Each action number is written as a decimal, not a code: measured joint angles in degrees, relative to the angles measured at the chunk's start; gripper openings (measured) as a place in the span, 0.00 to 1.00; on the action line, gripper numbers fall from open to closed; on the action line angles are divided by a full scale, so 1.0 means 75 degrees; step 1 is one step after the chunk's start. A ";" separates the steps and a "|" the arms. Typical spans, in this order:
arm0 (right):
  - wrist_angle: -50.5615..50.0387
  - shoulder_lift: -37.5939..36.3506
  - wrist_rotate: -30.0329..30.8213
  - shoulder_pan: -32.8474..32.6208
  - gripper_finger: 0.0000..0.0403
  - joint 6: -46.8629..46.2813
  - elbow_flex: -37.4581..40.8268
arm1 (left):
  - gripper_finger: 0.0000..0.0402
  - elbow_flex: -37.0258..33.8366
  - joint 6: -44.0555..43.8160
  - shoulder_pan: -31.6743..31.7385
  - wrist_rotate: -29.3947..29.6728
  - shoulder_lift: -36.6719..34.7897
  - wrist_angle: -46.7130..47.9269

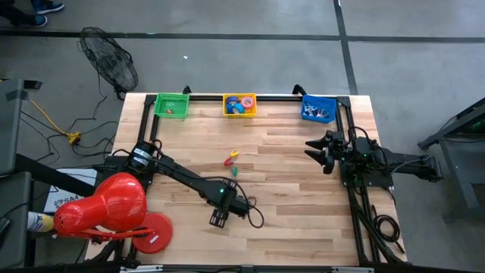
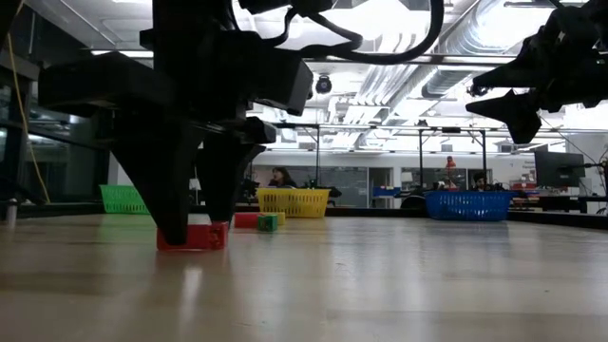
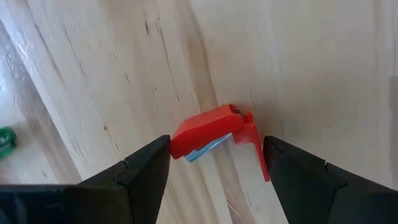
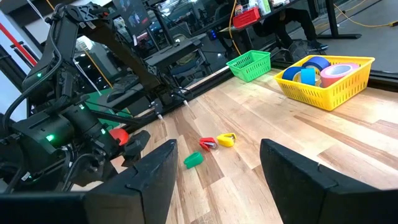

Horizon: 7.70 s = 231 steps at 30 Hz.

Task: Pick and place Stapler, Stapler remover, tape
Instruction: Put the red stapler into the green bin

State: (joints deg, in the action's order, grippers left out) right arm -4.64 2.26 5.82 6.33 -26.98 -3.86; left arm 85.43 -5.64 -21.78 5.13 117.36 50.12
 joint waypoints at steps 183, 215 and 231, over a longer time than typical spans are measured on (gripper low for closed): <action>-0.5321 0.9379 -0.3573 -0.6359 0.55 -1.4373 -0.3069 | 0.08 -0.5112 0.2322 0.2157 -0.0283 -0.4619 -0.4470; -0.4591 0.9398 -0.2565 -0.6357 0.55 -1.2782 -0.3209 | 0.08 -0.5112 0.2319 0.2157 -0.0382 -0.4616 -0.4470; -0.4322 0.9391 -0.2309 -0.6344 0.55 -1.1078 -0.3235 | 0.08 -0.5112 0.2319 0.2157 -0.0382 -0.4616 -0.4470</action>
State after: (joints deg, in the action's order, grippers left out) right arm -37.06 72.69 -11.49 -41.25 -110.07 -28.12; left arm 47.09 11.75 -5.61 2.26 82.74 16.60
